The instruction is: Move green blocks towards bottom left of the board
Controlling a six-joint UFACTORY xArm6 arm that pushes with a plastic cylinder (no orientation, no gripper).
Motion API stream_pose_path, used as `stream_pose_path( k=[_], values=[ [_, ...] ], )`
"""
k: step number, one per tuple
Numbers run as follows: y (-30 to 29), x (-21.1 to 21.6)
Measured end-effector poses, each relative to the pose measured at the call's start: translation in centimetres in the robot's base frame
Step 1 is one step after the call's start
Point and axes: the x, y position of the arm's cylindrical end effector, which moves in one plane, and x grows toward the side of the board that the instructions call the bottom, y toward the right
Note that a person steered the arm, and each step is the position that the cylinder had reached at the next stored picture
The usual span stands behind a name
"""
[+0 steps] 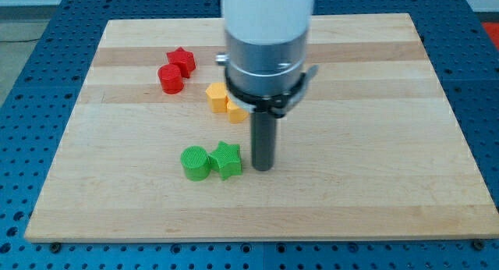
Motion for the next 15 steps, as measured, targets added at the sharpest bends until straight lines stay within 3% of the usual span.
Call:
stream_pose_path(
  k=[4,6,12,15],
  values=[
    [-9.6,0.0],
    [-10.4,-5.3],
    [-12.0,0.8],
    [-16.0,2.9]
  ],
)
